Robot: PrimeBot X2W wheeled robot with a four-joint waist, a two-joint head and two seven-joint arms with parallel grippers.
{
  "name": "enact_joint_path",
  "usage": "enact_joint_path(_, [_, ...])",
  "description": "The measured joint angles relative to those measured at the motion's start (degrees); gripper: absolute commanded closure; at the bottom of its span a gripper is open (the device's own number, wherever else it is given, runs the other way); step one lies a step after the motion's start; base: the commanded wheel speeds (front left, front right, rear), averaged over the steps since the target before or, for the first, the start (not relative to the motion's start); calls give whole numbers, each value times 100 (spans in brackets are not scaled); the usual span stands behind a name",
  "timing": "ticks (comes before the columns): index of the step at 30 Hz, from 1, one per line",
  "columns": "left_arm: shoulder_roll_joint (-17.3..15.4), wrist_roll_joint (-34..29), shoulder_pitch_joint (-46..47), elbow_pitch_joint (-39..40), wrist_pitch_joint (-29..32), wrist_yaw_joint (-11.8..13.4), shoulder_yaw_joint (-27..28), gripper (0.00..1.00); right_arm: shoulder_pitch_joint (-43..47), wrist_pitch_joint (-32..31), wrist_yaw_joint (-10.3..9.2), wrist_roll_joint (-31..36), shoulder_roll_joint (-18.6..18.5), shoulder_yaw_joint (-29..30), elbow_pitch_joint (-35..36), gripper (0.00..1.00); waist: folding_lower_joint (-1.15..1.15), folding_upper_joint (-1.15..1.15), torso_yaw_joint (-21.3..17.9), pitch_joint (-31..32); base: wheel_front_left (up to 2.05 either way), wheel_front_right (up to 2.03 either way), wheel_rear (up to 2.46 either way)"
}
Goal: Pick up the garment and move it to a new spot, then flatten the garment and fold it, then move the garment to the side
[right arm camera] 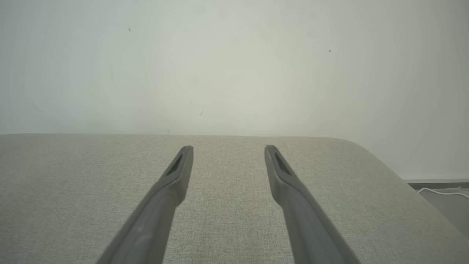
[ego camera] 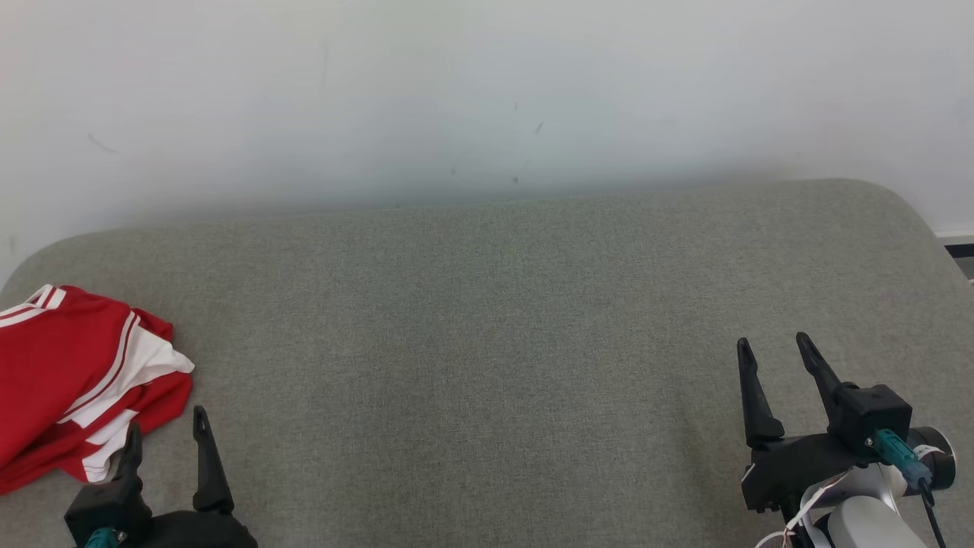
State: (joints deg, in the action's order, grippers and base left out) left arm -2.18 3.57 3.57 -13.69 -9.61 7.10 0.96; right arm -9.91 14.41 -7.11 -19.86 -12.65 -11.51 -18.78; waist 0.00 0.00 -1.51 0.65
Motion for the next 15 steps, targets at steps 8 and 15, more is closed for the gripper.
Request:
enact_joint_path(8, [0,1,-92,156,70,0,77,0,-3,22,0,-2,12,129,9,0,0,0,10,2,0,0,0])
enact_joint_path(15, [-1,0,-92,211,137,0,105,0,2,22,-1,-7,9,179,18,0,0,0,29,-7,0,0,0])
